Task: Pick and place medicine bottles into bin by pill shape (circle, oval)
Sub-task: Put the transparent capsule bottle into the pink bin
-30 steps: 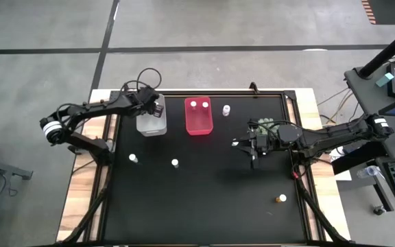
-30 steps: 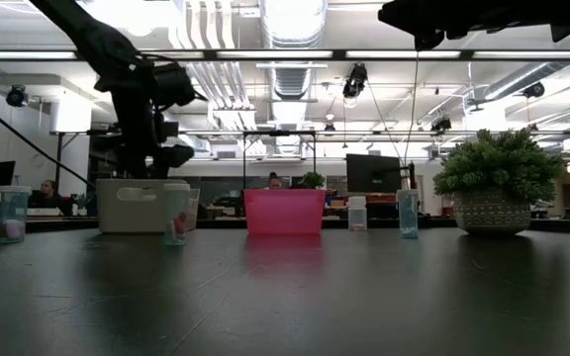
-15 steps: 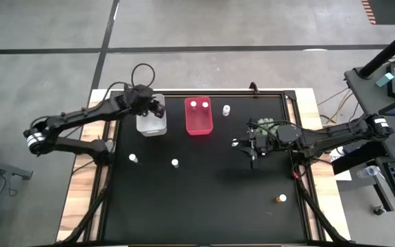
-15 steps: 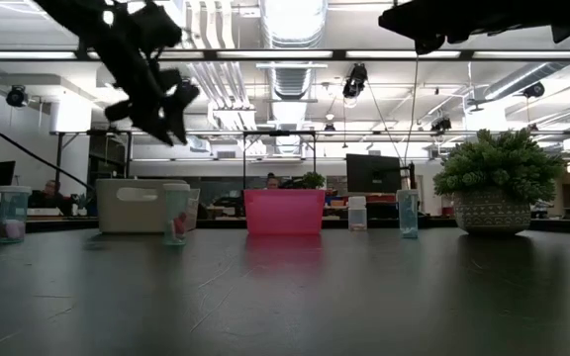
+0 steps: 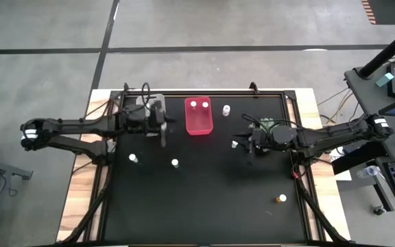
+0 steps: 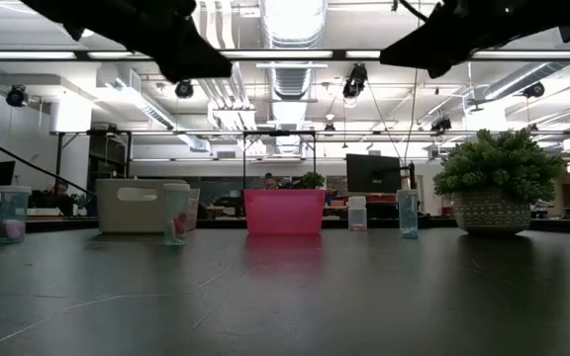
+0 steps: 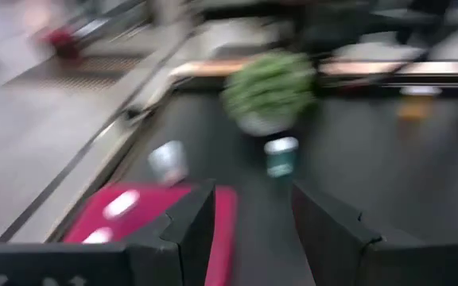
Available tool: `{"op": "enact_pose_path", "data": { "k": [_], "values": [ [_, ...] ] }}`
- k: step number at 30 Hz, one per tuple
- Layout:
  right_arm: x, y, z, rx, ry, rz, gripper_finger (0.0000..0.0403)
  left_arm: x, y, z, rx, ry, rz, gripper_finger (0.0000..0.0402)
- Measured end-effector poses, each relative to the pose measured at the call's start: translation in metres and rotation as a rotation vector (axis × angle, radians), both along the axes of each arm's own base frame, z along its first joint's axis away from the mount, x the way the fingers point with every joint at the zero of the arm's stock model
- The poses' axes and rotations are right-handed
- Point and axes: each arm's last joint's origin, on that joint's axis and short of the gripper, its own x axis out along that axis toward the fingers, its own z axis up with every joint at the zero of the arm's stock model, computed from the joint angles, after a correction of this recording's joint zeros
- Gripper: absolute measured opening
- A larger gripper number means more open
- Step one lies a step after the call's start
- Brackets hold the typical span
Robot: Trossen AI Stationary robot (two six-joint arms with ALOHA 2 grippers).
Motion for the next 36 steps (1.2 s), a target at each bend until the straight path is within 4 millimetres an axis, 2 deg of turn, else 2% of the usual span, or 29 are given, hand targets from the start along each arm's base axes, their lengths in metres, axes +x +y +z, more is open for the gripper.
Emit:
{"op": "enact_pose_path", "data": {
  "k": [3, 5, 14, 20, 29, 36],
  "values": [
    [0.001, -0.001, 0.006, 0.042, 0.000, -0.041, 0.0066, 0.002, -0.008, -0.005, 0.041, -0.057, -0.181, 0.0151],
    [0.002, -0.001, 0.014, 0.071, -0.003, -0.052, 0.0066, 0.000, -0.010, -0.007, 0.065, -0.102, -0.236, 0.0151],
    [0.003, -0.003, 0.067, 0.269, 0.034, -0.110, 0.0066, -0.010, -0.012, -0.005, 0.175, -0.183, -0.251, 0.0151],
    [0.013, -0.016, 0.088, 0.338, 0.137, -0.218, 0.0066, -0.014, -0.012, 0.003, 0.221, -0.239, -0.216, 0.0151],
    [0.050, -0.063, 0.097, 0.360, 0.348, -0.373, 0.0066, -0.013, -0.012, 0.001, 0.213, -0.223, -0.216, 0.0151],
    [0.081, -0.120, 0.084, 0.468, 0.488, -0.379, 0.0066, -0.013, -0.012, 0.001, 0.194, -0.227, -0.213, 0.0151]
  ]
}}
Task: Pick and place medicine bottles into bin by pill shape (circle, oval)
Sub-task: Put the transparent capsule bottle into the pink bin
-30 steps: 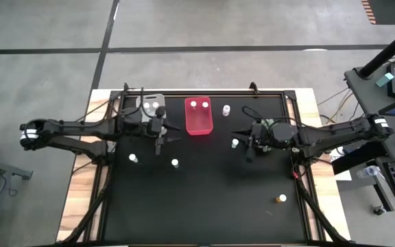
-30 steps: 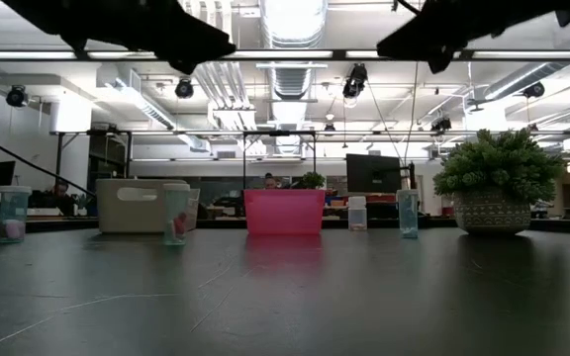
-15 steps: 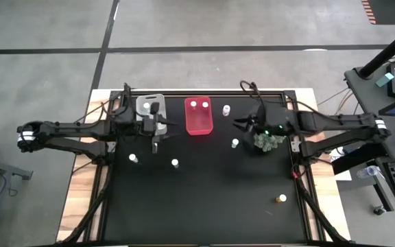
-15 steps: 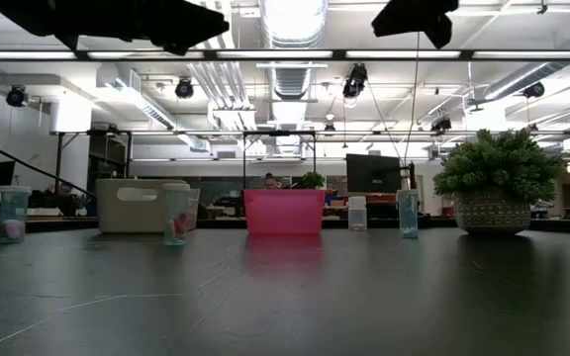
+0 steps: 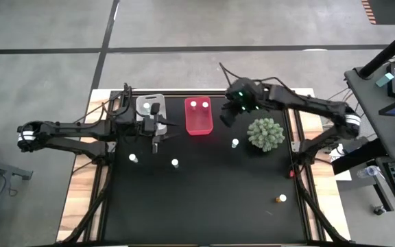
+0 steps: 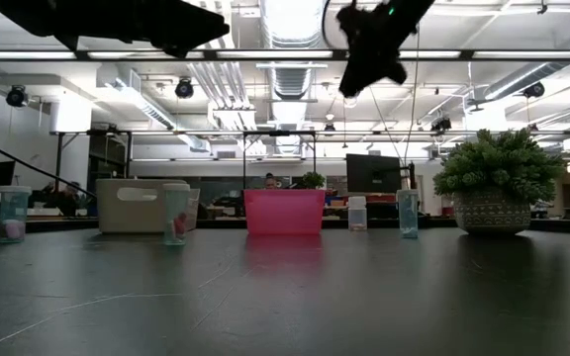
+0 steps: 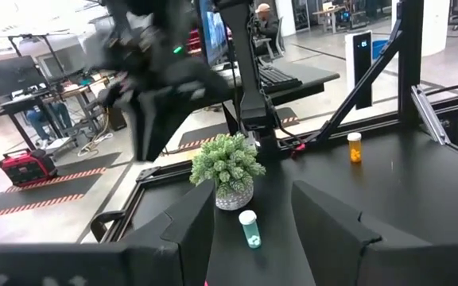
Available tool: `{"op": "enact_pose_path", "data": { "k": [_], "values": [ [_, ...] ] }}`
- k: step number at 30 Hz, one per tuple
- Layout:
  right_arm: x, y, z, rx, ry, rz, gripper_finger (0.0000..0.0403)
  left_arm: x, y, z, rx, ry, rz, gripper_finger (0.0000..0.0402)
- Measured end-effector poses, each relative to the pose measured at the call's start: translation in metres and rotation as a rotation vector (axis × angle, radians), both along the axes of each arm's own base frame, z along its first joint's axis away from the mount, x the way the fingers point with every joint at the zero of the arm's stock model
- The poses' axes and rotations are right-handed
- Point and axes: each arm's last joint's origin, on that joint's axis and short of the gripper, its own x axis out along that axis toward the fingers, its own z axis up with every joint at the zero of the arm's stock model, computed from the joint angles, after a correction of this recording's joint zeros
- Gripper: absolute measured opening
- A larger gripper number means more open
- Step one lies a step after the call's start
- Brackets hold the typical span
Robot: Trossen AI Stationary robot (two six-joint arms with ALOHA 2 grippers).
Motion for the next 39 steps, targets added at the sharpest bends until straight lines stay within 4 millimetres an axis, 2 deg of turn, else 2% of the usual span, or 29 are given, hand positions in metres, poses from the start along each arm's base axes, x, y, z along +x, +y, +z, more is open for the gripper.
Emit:
{"op": "enact_pose_path", "data": {
  "k": [4, 8, 14, 18, 30, 35, 39],
  "values": [
    [0.011, -0.034, -0.016, 0.086, 0.069, -0.036, 0.0066, 0.000, 0.000, -0.001, -0.002, 0.007, 0.000, 0.0151],
    [0.014, -0.066, -0.035, 0.153, 0.153, -0.136, 0.0066, 0.000, 0.000, -0.001, -0.003, 0.010, 0.000, 0.0151],
    [0.009, -0.097, -0.063, 0.230, 0.252, -0.237, 0.0083, 0.000, 0.000, -0.003, -0.009, 0.027, 0.001, 0.0151],
    [0.007, -0.106, -0.078, 0.269, 0.314, -0.262, 0.0122, 0.000, 0.000, -0.004, -0.034, 0.034, 0.001, 0.0151],
    [0.017, -0.113, -0.105, 0.312, 0.362, -0.278, 0.0260, 0.000, 0.000, -0.003, -0.033, 0.034, 0.002, 0.0151],
    [0.024, -0.116, -0.121, 0.327, 0.383, -0.283, 0.0287, 0.000, 0.000, -0.003, -0.033, 0.034, 0.002, 0.0151],
    [0.027, -0.119, -0.132, 0.333, 0.403, -0.293, 0.0288, 0.000, 0.000, -0.004, -0.033, 0.034, 0.002, 0.0151]
  ]
}}
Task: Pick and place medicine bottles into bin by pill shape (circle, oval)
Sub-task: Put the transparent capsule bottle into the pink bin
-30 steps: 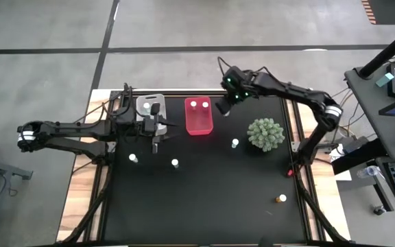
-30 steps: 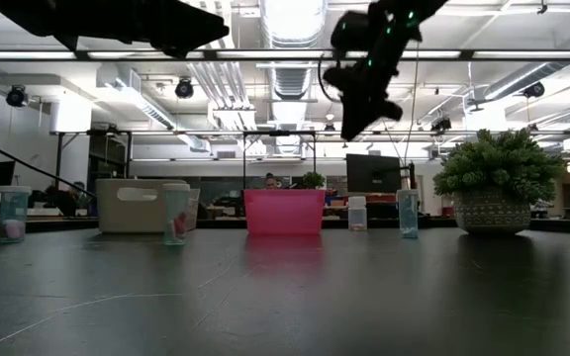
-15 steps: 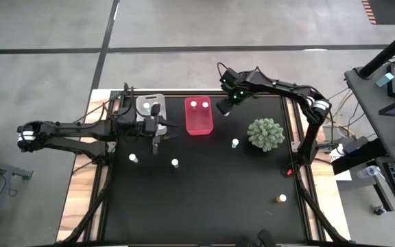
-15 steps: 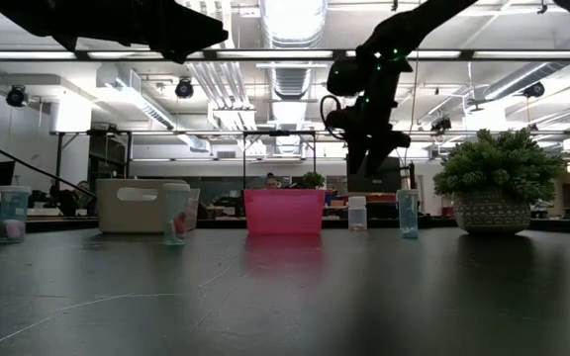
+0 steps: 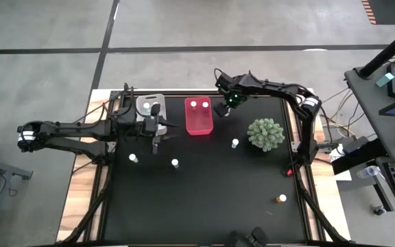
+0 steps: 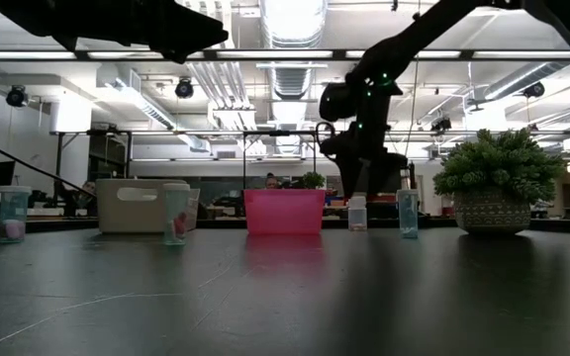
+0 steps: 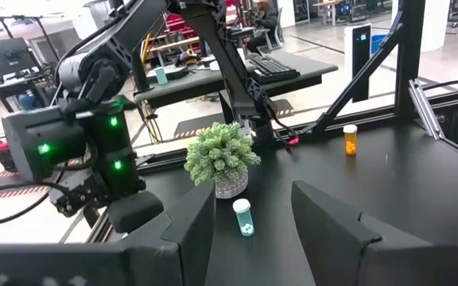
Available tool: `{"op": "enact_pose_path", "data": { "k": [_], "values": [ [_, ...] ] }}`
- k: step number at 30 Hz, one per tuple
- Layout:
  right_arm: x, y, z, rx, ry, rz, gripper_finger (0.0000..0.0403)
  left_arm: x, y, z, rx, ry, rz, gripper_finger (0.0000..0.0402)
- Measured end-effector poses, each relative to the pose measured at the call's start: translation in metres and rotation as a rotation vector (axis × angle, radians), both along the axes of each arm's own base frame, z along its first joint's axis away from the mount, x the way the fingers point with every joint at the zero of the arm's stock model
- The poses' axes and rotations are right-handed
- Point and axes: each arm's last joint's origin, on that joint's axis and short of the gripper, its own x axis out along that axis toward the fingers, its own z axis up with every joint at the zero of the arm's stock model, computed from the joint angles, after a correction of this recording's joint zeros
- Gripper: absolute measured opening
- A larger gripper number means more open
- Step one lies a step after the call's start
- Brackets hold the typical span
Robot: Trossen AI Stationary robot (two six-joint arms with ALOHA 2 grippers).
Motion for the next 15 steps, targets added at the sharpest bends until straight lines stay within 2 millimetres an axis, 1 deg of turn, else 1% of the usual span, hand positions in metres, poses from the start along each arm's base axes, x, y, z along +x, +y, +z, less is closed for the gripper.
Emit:
{"op": "enact_pose_path", "data": {
  "k": [3, 9, 15],
  "values": [
    [0.0023, -0.0017, -0.0061, 0.000, 0.001, 0.000, 0.0280, 0.0000, 0.0000, 0.0000, 0.000, 0.000, 0.000, 0.0151],
    [0.0032, -0.0023, -0.0057, -0.004, -0.011, -0.014, 0.0251, 0.0001, 0.0000, -0.0002, 0.000, 0.000, 0.000, 0.0151],
    [0.0029, -0.0021, -0.0064, -0.002, -0.010, -0.019, 0.0211, 0.0001, 0.0000, -0.0004, 0.000, 0.001, 0.000, 0.0151]
  ]
}}
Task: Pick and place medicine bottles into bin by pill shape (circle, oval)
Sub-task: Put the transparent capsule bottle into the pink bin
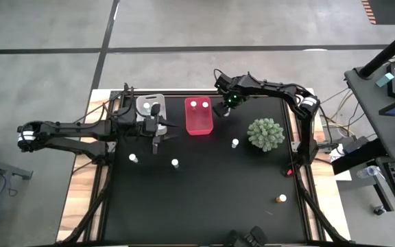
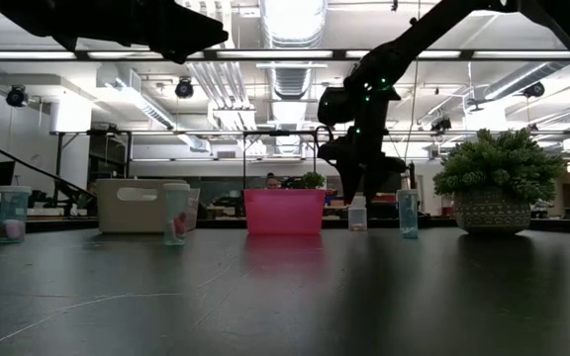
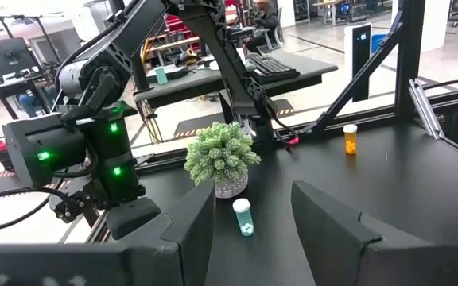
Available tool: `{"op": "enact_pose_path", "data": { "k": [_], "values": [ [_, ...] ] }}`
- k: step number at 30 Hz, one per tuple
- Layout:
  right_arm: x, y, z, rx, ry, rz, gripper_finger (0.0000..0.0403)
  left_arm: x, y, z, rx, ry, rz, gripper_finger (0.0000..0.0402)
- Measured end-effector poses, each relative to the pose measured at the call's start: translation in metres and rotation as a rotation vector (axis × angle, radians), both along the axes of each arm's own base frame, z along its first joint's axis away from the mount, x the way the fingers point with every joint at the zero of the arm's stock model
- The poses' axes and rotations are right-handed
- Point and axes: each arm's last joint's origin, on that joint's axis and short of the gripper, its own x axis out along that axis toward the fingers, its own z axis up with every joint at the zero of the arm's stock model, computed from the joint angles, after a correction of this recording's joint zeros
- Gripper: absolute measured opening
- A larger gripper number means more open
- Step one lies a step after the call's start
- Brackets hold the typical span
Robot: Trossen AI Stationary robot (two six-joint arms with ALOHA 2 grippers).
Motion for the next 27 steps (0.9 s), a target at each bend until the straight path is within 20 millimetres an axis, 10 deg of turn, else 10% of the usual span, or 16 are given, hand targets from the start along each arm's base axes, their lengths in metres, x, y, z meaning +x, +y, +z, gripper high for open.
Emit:
{"op": "enact_pose_path", "data": {
  "k": [21, 27],
  "values": [
    [0.000, 0.000, 0.001, 0.004, 0.000, -0.013, 0.0138, 0.000, 0.000, 0.000, 0.000, 0.000, 0.000, 0.0151],
    [-0.003, 0.002, 0.038, -0.034, 0.007, -0.002, 0.0138, 0.000, 0.000, -0.001, -0.001, 0.002, 0.000, 0.0151]
  ]
}}
